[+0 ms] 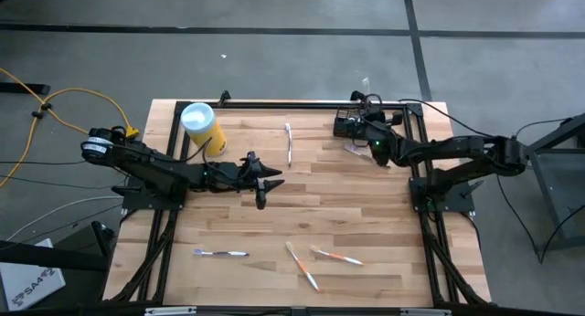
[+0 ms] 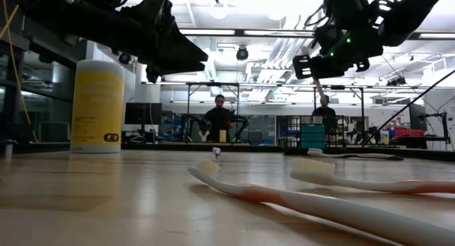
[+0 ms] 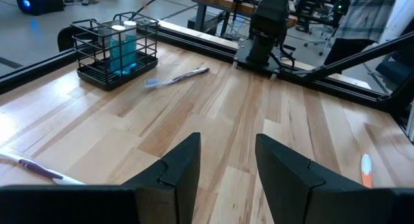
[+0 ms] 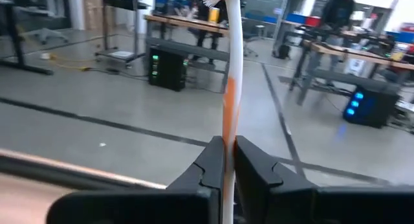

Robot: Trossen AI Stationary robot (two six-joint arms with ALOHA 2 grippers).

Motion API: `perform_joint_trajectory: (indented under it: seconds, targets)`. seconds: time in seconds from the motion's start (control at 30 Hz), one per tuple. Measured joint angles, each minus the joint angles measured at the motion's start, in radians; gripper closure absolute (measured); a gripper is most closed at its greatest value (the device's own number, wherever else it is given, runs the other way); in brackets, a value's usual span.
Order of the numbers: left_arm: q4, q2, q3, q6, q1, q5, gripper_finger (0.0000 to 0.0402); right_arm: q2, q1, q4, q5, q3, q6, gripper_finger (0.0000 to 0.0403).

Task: Pick & Place toothbrushing station
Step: Put the top orange toothbrush into the black wire organizer

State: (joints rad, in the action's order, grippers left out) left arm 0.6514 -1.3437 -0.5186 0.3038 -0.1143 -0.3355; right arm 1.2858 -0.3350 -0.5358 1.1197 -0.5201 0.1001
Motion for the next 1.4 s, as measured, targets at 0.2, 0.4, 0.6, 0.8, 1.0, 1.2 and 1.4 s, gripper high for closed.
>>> perform_joint_trajectory:
  seconds: [0.2, 0.4, 0.6, 0.8, 1.0, 1.2, 1.4]
  targets:
    - [0.0, 0.0, 0.0, 0.0, 0.0, 0.0, 0.026, 0.0, -0.098, 0.0, -0.077, 0.0, 0.008, 0.0387]
    - [-0.001, 0.0, 0.0, 0.0, 0.0, 0.0, 0.026, 0.0, -0.168, 0.0, -0.131, 0.0, 0.026, 0.0387]
    - [-0.001, 0.0, 0.0, 0.0, 0.0, 0.0, 0.026, 0.0, -0.204, -0.151, -0.143, 0.078, 0.026, 0.0387]
    - [-0.001, 0.0, 0.0, 0.0, 0.0, 0.0, 0.026, 0.0, -0.227, -0.486, -0.181, 0.253, 0.008, 0.0388]
    - [0.0, 0.0, 0.0, 0.0, 0.0, 0.0, 0.026, 0.0, -0.257, -0.674, -0.247, 0.376, 0.004, 0.0392]
    - [0.0, 0.0, 0.0, 0.0, 0.0, 0.0, 0.026, 0.0, -0.269, -0.753, -0.325, 0.391, -0.024, 0.0392]
    - [0.0, 0.0, 0.0, 0.0, 0.0, 0.0, 0.026, 0.0, -0.276, -0.802, -0.371, 0.39, -0.058, 0.0393]
